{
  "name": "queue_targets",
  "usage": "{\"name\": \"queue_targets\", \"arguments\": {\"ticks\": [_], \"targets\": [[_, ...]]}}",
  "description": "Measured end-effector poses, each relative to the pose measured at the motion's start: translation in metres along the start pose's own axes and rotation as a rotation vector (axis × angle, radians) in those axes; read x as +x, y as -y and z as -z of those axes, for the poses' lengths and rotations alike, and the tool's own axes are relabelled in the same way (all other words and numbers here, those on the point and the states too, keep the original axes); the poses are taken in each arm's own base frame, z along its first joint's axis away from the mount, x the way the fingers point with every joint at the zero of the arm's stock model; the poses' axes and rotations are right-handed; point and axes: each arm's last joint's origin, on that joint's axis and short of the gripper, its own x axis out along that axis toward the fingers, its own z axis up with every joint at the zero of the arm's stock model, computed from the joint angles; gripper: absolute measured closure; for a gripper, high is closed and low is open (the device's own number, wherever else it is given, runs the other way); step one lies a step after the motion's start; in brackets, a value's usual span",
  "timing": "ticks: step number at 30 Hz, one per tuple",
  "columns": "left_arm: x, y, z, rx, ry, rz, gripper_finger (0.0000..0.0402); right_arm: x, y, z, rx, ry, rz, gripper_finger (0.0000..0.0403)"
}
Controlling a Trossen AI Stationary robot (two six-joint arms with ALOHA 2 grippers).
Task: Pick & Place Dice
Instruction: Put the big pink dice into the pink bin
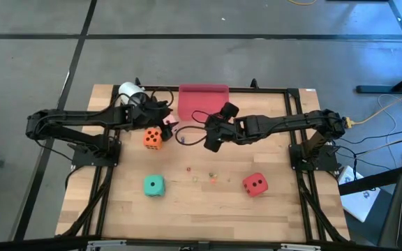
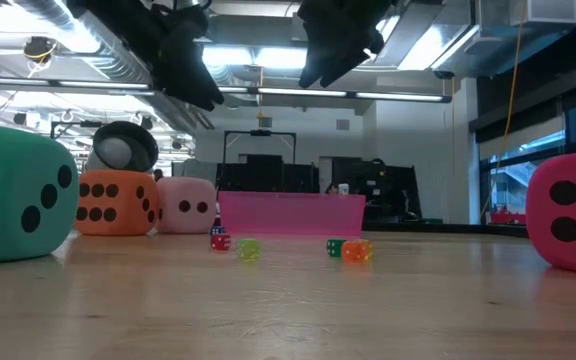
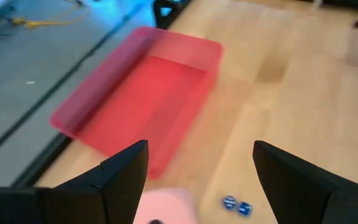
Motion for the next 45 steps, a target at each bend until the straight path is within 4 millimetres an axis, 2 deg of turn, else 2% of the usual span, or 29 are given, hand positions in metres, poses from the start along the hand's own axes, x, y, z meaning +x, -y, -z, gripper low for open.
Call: {"name": "queue_targets", "arguments": {"ticks": [8, 12, 23, 38, 45], "targets": [[0.000, 0.004, 0.001, 0.003, -0.014, 0.130, 0.0114, 0.000, 0.000, 0.000, 0.017, -0.004, -0.013, 0.0062], [0.000, 0.004, 0.001, 0.055, -0.013, 0.137, 0.0115, 0.000, 0.000, 0.000, 0.014, -0.004, -0.013, 0.0062], [0.000, 0.000, 0.008, -0.001, -0.095, 0.081, 0.0108, 0.000, 0.000, 0.000, 0.002, -0.002, -0.010, 0.0062], [0.005, -0.029, 0.014, -0.088, -0.170, -0.041, 0.0069, 0.000, 0.000, 0.000, -0.017, -0.001, -0.010, 0.0062], [0.006, -0.042, 0.014, -0.004, -0.167, -0.180, 0.0065, 0.000, 0.000, 0.000, -0.023, -0.001, -0.010, 0.0062]]}}
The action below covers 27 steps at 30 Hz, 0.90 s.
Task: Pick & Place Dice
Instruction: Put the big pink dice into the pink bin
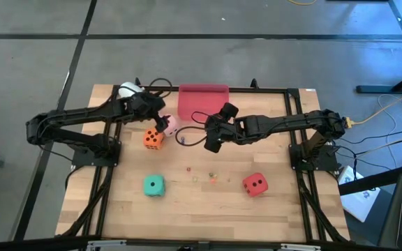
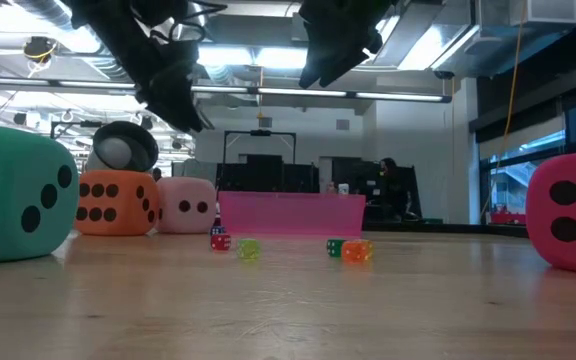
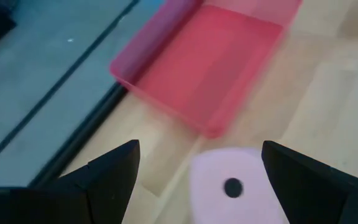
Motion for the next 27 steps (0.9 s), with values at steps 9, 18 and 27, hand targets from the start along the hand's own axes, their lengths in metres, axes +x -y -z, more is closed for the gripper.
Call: {"name": "queue_targets", "arguments": {"ticks": [9, 18, 27], "targets": [[0.0004, -0.0020, 0.0000, -0.001, -0.001, -0.023, 0.0066, 0.0000, 0.0000, -0.0001, 0.005, 0.001, 0.000, 0.0062], [0.0003, -0.0019, -0.0068, 0.001, 0.068, -0.026, 0.0063, 0.0001, 0.0000, 0.0000, 0.011, 0.000, 0.000, 0.0062], [0.0010, -0.0019, -0.0053, -0.082, 0.050, 0.047, 0.0011, 0.0001, 0.0000, 0.0000, 0.011, 0.000, 0.000, 0.0062]]}}
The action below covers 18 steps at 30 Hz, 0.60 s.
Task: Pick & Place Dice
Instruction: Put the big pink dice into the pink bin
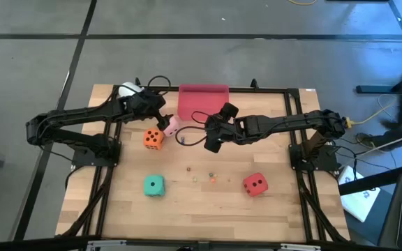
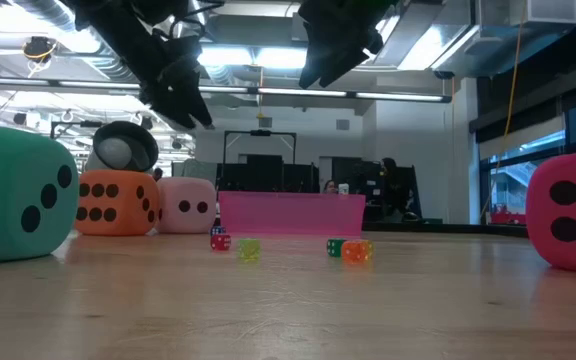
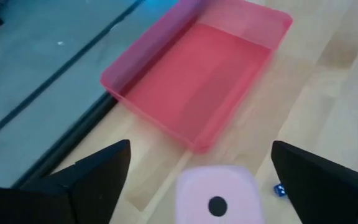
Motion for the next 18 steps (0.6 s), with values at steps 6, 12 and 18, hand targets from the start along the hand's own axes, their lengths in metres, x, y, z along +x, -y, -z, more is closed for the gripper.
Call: {"name": "queue_targets", "arguments": {"ticks": [6, 12, 18], "targets": [[0.0009, -0.0048, 0.0005, -0.009, -0.008, -0.038, 0.0003, 0.0000, 0.0000, 0.0000, 0.000, 0.000, 0.000, 0.0062], [0.0009, -0.0055, 0.0008, -0.041, -0.009, -0.052, 0.0003, 0.0000, 0.0001, 0.0003, -0.002, -0.002, 0.001, 0.0062], [0.0019, -0.0001, 0.0000, -0.096, -0.016, 0.093, 0.0002, 0.0003, 0.0032, 0.0056, -0.061, -0.047, 0.046, 0.0062]]}}
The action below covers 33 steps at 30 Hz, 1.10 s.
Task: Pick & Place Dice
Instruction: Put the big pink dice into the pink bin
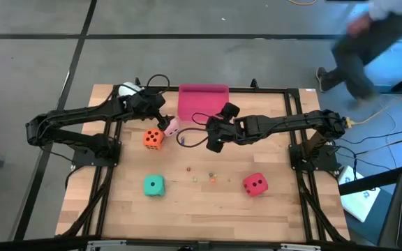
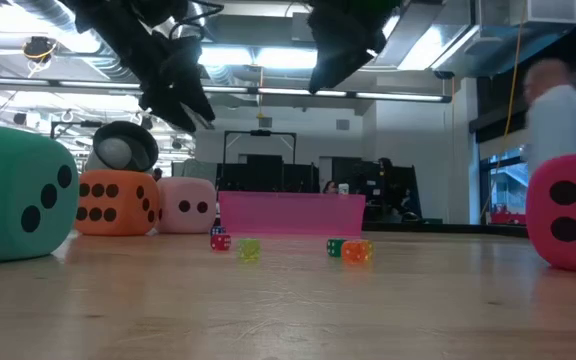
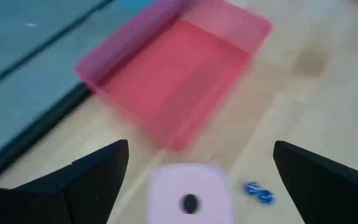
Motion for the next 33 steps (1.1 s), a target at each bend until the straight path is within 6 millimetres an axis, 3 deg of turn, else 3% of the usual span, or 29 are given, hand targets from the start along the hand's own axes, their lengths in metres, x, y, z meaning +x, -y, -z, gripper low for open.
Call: {"name": "queue_targets", "arguments": {"ticks": [3, 8, 14, 20, 33], "targets": [[0.010, 0.001, 0.002, -0.002, -0.054, 0.079, 0.0003, 0.002, 0.005, 0.007, 0.012, -0.064, 0.041, 0.0062], [0.031, 0.000, 0.003, 0.008, -0.229, 0.033, 0.0002, 0.005, 0.015, 0.018, 0.049, -0.175, 0.087, 0.0062], [0.047, 0.001, -0.018, 0.038, -0.359, -0.098, 0.0002, 0.005, 0.019, 0.023, 0.065, -0.228, 0.108, 0.0062], [0.065, 0.005, -0.030, 0.058, -0.509, -0.119, 0.0003, 0.003, 0.018, 0.026, 0.089, -0.261, 0.096, 0.0062], [0.094, 0.008, -0.014, 0.034, -0.749, -0.090, 0.0002, -0.001, 0.013, 0.029, 0.068, -0.273, 0.086, 0.0062]]}}
